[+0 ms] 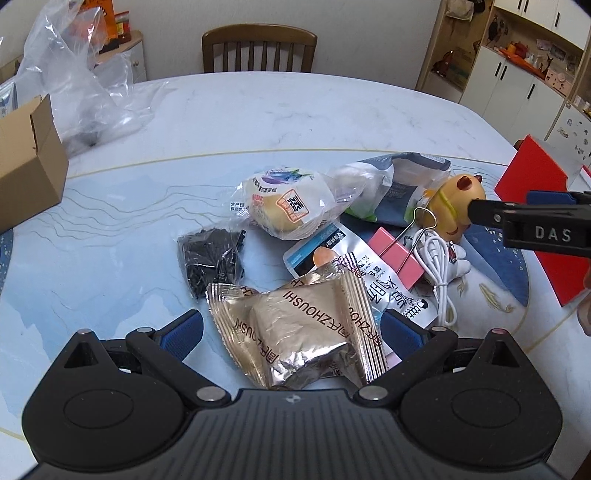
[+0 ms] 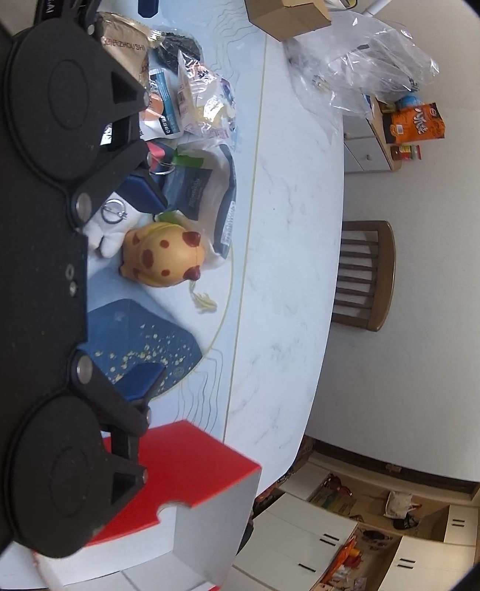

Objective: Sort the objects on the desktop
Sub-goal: 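Grasp the gold foil packet with the left tool while the right tool grasps the spotted toy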

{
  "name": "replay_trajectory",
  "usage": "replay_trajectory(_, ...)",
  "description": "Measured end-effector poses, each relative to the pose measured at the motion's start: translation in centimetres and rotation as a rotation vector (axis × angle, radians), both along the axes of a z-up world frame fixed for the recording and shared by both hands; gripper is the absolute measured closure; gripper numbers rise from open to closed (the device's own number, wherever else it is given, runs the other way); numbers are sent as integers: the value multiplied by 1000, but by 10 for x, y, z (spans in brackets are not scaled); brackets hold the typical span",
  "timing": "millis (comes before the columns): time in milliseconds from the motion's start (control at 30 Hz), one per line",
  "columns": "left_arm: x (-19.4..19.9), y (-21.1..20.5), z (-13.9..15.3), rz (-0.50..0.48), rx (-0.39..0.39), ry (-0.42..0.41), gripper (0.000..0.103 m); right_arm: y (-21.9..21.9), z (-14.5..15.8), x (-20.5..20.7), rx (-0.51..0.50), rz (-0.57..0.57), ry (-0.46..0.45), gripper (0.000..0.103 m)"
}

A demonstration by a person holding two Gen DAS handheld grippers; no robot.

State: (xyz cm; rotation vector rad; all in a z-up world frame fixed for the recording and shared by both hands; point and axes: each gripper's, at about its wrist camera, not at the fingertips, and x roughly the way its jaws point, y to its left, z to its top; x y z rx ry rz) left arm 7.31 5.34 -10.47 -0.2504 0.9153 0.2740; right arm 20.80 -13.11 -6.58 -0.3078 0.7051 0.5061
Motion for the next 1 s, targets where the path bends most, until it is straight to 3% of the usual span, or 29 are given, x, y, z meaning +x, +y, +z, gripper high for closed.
replay_trajectory(233, 0, 2, -5, 17, -26, 3, 2, 10, -7, 10, -1, 35, 9, 18)
replay_trajectory(300, -1, 3, -6, 24, -32, 3, 10, 13, -9, 11, -1, 48, 12, 20)
replay_trajectory(467, -2, 5, -4, 38, -43, -7, 21, 18, -14, 14, -23, 60, 36, 39)
replay_trajectory(633, -3, 5, -2, 41, -48, -10, 30, 16, -13, 17, -16, 50, 43, 45)
replay_trajectory(700, -4, 5, -1, 37, -59, -14, 39, 15, -12, 17, -13, 51, 45, 48)
replay_trajectory(867, -5, 2, 1, 32, -57, -14, 44, 16, -10, 14, -13, 67, 43, 64)
replay_trajectory(1000, -9, -1, 1, 36, -59, -13, 46, 14, -8, 10, -9, 69, 38, 69)
